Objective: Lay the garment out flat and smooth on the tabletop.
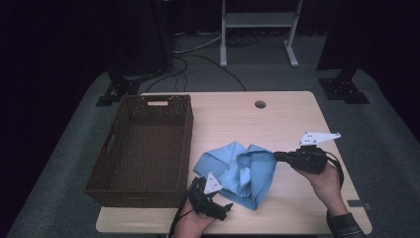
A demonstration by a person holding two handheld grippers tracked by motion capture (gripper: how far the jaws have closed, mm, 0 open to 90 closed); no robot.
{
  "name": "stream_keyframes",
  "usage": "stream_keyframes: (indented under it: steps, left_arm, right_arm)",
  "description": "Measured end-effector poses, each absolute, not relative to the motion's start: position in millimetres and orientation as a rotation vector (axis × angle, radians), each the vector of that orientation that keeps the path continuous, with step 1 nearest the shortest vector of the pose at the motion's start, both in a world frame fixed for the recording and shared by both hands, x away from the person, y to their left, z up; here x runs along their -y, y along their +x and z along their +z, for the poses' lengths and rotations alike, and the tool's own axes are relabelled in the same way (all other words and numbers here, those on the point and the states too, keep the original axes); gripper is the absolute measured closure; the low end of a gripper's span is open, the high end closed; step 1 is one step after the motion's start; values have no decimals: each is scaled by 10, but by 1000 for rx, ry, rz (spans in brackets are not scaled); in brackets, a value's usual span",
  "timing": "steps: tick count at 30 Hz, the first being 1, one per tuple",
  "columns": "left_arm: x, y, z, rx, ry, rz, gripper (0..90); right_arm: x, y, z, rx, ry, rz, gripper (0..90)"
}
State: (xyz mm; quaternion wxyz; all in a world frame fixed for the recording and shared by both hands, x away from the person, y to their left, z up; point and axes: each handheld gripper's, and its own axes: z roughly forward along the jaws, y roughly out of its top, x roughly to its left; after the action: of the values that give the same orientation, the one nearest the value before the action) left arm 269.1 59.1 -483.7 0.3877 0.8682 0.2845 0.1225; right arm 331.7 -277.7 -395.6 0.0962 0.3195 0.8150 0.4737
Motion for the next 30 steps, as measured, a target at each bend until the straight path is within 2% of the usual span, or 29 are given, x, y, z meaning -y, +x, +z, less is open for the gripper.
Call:
stream_keyframes:
  steps: [30]
  left_arm:
    - [-600, 2672, -4829, -695, 2199, 314, 0]
  right_arm:
    - [3475, 3239, -3942, -2251, 1131, 1343, 890]
